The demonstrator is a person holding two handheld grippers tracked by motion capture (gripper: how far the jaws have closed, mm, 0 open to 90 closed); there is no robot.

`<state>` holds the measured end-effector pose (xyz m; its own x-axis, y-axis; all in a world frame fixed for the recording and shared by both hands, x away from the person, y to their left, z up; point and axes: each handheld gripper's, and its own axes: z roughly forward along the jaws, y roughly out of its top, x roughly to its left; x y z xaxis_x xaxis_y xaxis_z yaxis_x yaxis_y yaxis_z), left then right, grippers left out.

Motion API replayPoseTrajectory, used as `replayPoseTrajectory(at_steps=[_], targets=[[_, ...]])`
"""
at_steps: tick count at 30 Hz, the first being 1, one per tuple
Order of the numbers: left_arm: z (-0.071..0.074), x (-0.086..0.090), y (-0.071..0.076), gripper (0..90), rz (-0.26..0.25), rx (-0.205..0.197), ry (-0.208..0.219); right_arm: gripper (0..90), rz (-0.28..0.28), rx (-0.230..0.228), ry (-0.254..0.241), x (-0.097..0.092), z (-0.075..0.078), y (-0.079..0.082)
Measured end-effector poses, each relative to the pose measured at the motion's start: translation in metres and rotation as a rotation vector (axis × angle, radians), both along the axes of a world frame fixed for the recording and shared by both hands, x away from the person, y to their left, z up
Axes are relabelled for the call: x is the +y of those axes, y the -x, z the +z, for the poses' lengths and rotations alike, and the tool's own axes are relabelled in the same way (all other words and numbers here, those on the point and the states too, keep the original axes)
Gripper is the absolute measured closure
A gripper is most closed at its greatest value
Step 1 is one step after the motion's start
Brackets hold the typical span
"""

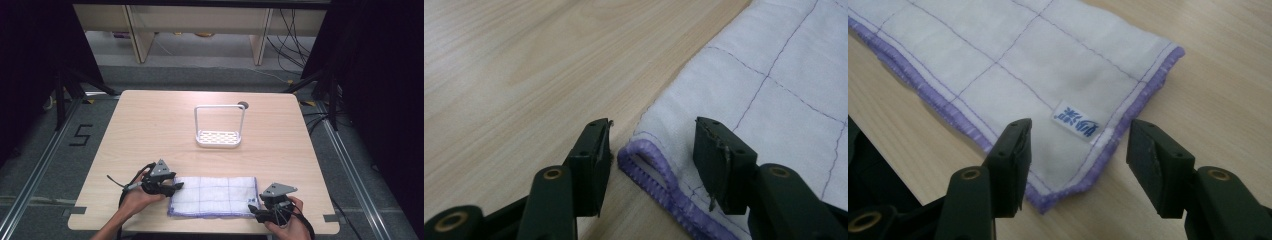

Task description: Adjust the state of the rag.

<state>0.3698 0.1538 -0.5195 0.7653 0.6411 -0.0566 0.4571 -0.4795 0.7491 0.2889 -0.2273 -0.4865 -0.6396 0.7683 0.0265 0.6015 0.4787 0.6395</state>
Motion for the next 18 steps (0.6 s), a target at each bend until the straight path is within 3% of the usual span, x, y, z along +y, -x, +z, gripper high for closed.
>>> replayPoseTrajectory(at_steps=[1,2,3,4,5,6,12,18], targets=[[0.000,0.000,0.000,48.1,0.002,-0.001,-0.002,43.9,0.003,0.000,0.006,0.001,-0.001,0.001],[0.000,0.000,0.000,48.1,0.003,0.000,0.004,43.9,0.000,0.035,0.016,0.003,-0.003,0.003],[0.000,0.000,0.000,48.2,-0.003,-0.001,-0.001,43.9,-0.008,0.032,0.018,0.003,-0.005,0.003],[0.000,0.000,0.000,48.2,-0.002,0.000,0.001,43.9,-0.021,0.070,0.028,0.004,-0.005,0.004],[0.000,0.000,0.000,48.3,-0.003,0.000,0.001,43.7,-0.015,0.060,0.041,0.003,-0.008,0.003],[0.000,0.000,0.000,49.4,-0.004,0.000,0.002,44.0,-0.033,0.082,0.034,0.004,-0.009,0.003],[0.001,-0.002,0.002,58.6,-0.021,0.009,0.011,47.9,-0.029,0.075,0.027,0.005,-0.011,0.004],[0.004,-0.003,0.008,73.8,-0.063,0.004,-0.030,66.6,0.002,0.070,-0.001,0.004,-0.012,0.006]])
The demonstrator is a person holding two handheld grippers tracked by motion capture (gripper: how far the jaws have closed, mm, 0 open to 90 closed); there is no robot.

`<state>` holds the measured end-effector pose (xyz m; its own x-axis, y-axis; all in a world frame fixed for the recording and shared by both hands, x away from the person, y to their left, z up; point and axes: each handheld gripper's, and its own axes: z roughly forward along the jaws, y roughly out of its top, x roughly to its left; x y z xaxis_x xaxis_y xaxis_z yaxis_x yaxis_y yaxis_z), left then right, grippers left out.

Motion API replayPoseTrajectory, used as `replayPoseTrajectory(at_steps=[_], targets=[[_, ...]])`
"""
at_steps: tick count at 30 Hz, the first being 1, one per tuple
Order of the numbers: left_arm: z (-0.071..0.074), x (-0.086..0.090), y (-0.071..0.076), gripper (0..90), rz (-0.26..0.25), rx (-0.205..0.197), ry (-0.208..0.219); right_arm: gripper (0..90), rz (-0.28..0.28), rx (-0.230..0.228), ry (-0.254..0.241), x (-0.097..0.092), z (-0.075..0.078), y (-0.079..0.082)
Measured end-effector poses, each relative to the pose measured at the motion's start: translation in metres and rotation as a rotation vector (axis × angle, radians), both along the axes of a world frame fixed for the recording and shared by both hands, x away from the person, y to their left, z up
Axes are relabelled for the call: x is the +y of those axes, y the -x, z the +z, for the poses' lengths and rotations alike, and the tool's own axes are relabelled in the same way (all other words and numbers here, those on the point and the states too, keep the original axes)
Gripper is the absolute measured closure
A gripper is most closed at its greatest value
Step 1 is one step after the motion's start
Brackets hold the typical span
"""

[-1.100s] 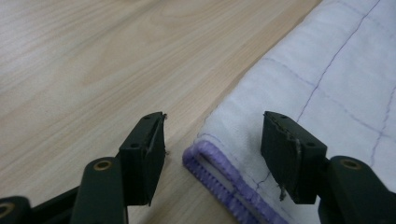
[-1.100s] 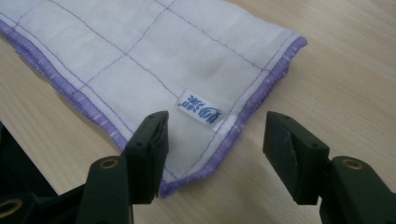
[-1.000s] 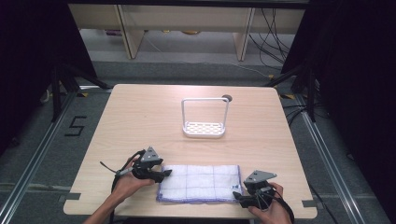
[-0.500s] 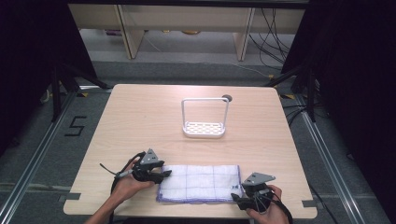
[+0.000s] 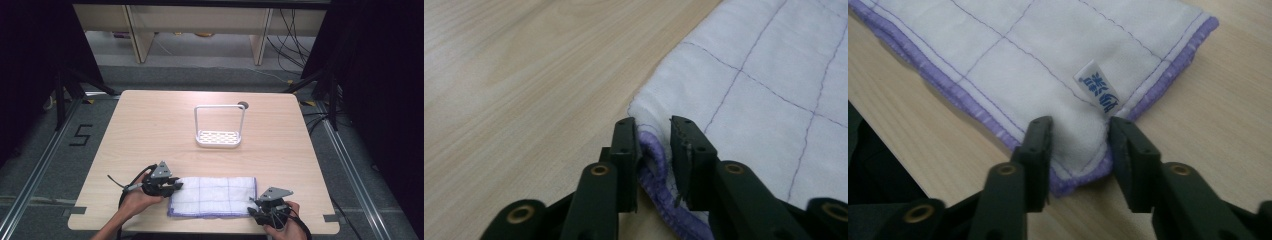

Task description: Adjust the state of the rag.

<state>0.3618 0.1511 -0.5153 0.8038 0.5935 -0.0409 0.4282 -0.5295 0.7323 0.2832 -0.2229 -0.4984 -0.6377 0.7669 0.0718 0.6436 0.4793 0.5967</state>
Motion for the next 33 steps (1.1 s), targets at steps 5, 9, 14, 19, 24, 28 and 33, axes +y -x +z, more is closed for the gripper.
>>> replayPoseTrajectory(at_steps=[5,9,14,19,24,28,33], targets=[[0.001,0.006,0.013,78.5,0.001,-0.016,-0.018,79.9,0.045,0.000,-0.027,-0.001,-0.001,-0.003],[0.002,0.013,0.028,78.9,0.008,-0.019,-0.040,82.2,0.086,-0.002,-0.013,0.000,0.002,-0.018],[0.003,0.016,0.050,79.0,-0.007,0.003,-0.004,82.4,0.129,-0.016,0.025,0.008,0.009,-0.056],[0.004,0.014,0.074,78.7,-0.024,0.044,0.037,81.9,0.189,-0.013,0.064,0.026,0.012,-0.105],[0.004,0.000,0.087,78.8,-0.054,0.066,0.074,82.1,0.245,-0.017,0.122,0.048,0.014,-0.138],[0.005,-0.018,0.093,78.7,-0.078,0.092,0.115,82.2,0.276,-0.031,0.148,0.063,0.018,-0.158],[0.005,-0.043,0.095,78.7,-0.116,0.104,0.125,81.9,0.318,-0.037,0.183,0.074,0.018,-0.173]])
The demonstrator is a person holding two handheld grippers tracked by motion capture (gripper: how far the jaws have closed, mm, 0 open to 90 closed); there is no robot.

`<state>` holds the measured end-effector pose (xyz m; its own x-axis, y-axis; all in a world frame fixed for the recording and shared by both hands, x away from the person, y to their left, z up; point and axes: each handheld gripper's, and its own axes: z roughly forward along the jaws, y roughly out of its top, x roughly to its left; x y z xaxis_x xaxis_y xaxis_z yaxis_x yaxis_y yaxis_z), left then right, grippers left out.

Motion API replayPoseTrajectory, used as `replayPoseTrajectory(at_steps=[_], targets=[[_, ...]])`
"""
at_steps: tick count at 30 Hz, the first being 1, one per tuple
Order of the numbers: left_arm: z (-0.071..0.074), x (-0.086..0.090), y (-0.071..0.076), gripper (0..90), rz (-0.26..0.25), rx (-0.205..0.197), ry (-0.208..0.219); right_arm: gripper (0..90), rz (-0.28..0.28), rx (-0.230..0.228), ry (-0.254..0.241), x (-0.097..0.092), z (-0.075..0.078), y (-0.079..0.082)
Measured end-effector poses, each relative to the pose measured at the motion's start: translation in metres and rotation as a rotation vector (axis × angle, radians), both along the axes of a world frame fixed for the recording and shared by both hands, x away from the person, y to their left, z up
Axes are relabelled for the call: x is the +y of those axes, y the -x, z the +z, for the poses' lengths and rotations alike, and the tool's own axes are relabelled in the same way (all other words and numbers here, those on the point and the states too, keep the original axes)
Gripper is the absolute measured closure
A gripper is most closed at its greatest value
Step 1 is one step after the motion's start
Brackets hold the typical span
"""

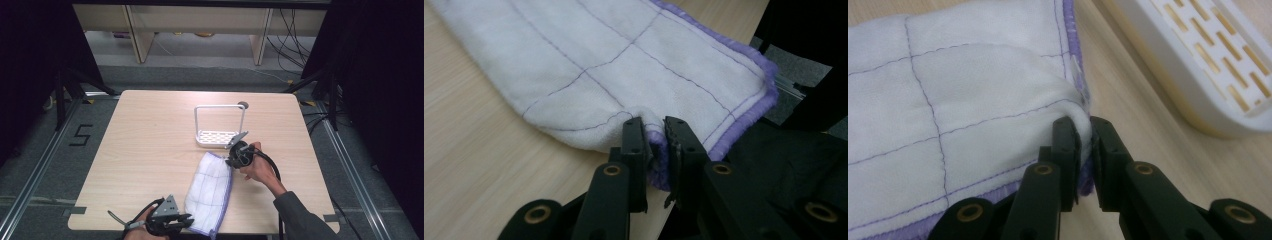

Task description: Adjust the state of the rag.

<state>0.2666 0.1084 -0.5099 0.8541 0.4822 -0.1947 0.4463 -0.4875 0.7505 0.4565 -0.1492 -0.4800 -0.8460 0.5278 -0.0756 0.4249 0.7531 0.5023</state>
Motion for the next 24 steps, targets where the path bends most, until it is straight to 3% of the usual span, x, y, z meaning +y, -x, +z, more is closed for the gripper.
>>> replayPoseTrajectory(at_steps=[5,7,10,11,13,14,15,16,18,21,22,23,24], targets=[[-0.002,-0.023,-0.003,78.5,-0.029,-0.004,0.004,75.8,0.029,-0.007,0.047,0.006,0.000,-0.012],[-0.002,-0.028,-0.005,77.8,-0.039,-0.008,0.005,69.1,0.001,-0.014,0.062,0.006,0.000,-0.015],[0.000,-0.030,-0.006,73.0,-0.060,0.006,0.002,60.3,-0.031,-0.013,0.046,0.001,0.003,-0.016],[0.002,-0.029,-0.005,70.4,-0.045,0.019,0.029,58.0,-0.040,-0.004,0.025,-0.003,0.005,-0.015],[0.008,-0.026,-0.007,59.2,-0.048,0.029,0.036,52.6,-0.078,0.006,-0.014,-0.011,0.009,-0.012],[0.011,-0.026,-0.007,53.2,-0.041,0.054,0.081,51.0,-0.108,0.011,-0.042,-0.015,0.012,-0.010],[0.011,-0.026,-0.007,50.0,-0.041,0.054,0.081,51.0,-0.108,0.011,-0.042,-0.015,0.012,-0.010],[0.017,-0.022,-0.013,48.3,-0.016,0.008,0.064,47.3,-0.156,0.016,-0.099,-0.024,0.017,-0.006],[0.022,-0.020,-0.021,45.3,-0.005,-0.007,0.071,44.8,-0.209,0.018,-0.163,-0.033,0.021,-0.004],[0.029,-0.012,-0.058,42.3,0.111,-0.052,0.053,42.6,-0.265,0.015,-0.251,-0.041,0.018,-0.004],[0.029,-0.012,-0.058,42.2,0.111,-0.052,0.053,42.6,-0.265,0.015,-0.251,-0.041,0.018,-0.004],[0.029,-0.008,-0.082,42.2,0.171,-0.042,0.065,40.9,-0.288,0.021,-0.239,-0.043,0.014,-0.004],[0.029,-0.008,-0.082,42.3,0.171,-0.042,0.065,40.9,-0.288,0.021,-0.239,-0.043,0.014,-0.004]])
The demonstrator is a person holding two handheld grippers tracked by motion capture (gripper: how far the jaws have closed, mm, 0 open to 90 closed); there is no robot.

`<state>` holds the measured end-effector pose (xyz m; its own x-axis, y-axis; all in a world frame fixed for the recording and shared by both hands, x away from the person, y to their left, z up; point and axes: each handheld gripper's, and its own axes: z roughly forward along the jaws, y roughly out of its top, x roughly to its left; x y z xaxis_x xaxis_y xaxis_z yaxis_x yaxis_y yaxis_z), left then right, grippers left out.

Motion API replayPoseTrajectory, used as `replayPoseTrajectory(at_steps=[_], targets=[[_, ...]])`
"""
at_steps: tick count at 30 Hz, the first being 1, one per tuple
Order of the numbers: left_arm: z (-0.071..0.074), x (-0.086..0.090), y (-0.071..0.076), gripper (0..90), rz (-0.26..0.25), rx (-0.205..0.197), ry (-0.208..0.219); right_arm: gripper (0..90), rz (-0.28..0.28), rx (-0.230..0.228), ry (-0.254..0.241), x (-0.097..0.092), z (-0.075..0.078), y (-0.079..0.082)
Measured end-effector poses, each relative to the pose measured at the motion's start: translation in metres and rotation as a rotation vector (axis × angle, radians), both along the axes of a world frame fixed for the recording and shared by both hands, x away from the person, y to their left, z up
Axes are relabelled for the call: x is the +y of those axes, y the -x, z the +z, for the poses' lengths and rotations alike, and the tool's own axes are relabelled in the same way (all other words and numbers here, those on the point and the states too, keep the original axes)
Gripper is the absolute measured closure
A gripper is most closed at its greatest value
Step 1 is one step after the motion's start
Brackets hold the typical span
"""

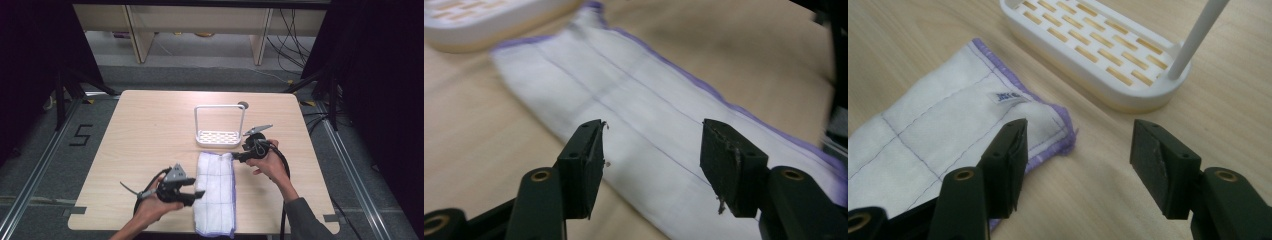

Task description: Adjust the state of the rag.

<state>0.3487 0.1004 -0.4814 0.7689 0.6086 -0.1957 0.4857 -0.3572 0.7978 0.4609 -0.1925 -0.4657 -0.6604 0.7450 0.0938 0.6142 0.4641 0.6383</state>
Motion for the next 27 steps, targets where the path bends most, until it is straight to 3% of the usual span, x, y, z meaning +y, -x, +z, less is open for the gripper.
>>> replayPoseTrajectory(at_steps=[1,2,3,4,5,6,7,8,9,15,19,22,24,25,27], targets=[[-0.001,0.002,-0.020,42.4,0.067,0.002,-0.006,40.6,-0.020,0.004,-0.019,0.001,-0.007,-0.001],[-0.001,0.002,-0.020,42.9,0.067,0.002,-0.006,40.6,-0.020,0.004,-0.019,0.001,-0.007,-0.001],[-0.003,0.001,-0.034,42.9,0.083,-0.016,-0.054,40.2,-0.015,0.018,-0.023,0.003,-0.009,-0.002],[-0.004,0.000,-0.041,42.9,0.092,-0.018,-0.071,40.2,-0.015,0.018,-0.023,0.003,-0.009,-0.002],[-0.008,-0.002,-0.055,42.6,0.133,-0.001,-0.061,39.6,-0.011,0.026,-0.014,0.005,-0.009,-0.002],[-0.008,-0.002,-0.055,42.5,0.133,-0.001,-0.061,39.6,-0.011,0.026,-0.014,0.005,-0.009,-0.002],[-0.013,-0.006,-0.072,42.0,0.145,0.020,-0.064,39.0,-0.023,0.015,-0.013,0.010,-0.013,-0.002],[-0.013,-0.006,-0.072,41.3,0.145,0.020,-0.064,39.0,-0.023,0.015,-0.013,0.010,-0.013,-0.002],[-0.017,-0.013,-0.082,39.7,0.127,0.039,-0.092,38.8,-0.018,0.026,-0.001,0.014,-0.015,-0.003],[-0.025,-0.023,-0.104,41.2,0.145,0.053,-0.106,39.0,-0.030,0.048,0.022,0.020,-0.021,-0.009],[-0.032,-0.023,-0.117,51.9,0.137,0.058,-0.100,40.7,-0.038,0.063,0.033,0.027,-0.029,-0.014],[-0.034,-0.023,-0.119,60.2,0.123,0.047,-0.092,43.0,-0.030,0.063,0.046,0.028,-0.031,-0.016],[-0.034,-0.023,-0.118,65.5,0.100,0.041,-0.100,45.5,-0.018,0.056,0.058,0.029,-0.031,-0.015],[-0.034,-0.024,-0.117,67.6,0.092,0.019,-0.121,49.2,-0.016,0.044,0.075,0.031,-0.031,-0.014],[-0.034,-0.024,-0.116,69.2,0.082,0.018,-0.118,51.6,-0.037,0.060,0.090,0.034,-0.031,-0.012]])
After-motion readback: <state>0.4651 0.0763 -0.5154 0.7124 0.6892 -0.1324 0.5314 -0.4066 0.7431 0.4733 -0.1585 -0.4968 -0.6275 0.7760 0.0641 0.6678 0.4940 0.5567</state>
